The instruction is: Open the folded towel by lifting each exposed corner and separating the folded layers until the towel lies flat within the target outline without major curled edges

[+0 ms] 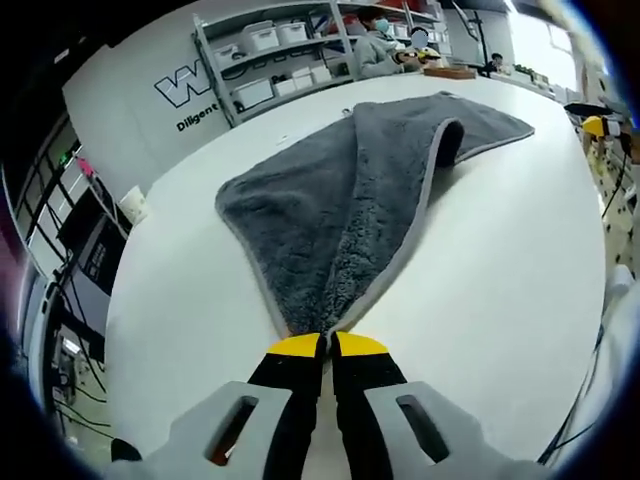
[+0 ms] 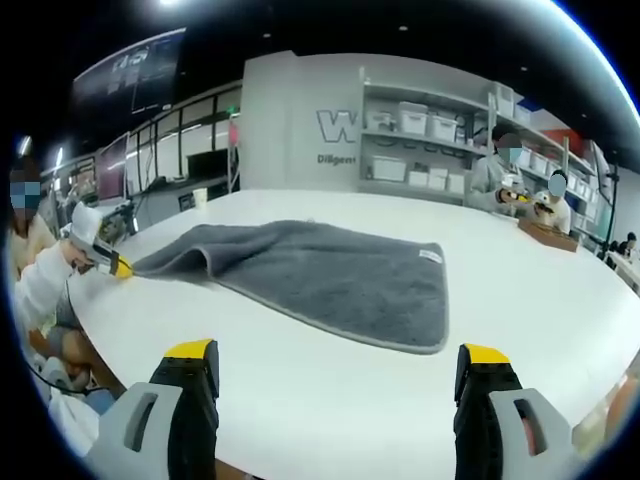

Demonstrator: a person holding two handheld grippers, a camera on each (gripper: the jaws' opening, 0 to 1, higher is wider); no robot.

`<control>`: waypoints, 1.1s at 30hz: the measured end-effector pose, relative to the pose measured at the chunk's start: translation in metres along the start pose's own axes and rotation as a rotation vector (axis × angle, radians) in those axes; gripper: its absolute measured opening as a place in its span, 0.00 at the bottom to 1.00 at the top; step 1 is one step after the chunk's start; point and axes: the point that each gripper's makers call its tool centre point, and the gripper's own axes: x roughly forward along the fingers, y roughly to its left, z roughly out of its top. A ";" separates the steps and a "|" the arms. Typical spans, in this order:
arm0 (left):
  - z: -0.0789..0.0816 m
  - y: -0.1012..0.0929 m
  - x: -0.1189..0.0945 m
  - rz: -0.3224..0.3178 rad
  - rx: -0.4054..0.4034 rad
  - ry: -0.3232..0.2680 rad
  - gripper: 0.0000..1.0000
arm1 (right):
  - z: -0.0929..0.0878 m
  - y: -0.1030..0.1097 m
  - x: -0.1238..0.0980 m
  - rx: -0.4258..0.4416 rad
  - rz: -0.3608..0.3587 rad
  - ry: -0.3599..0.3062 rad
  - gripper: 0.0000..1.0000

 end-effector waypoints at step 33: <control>-0.017 0.046 -0.001 0.120 -0.041 0.026 0.03 | -0.002 -0.002 0.000 0.001 -0.002 0.013 0.99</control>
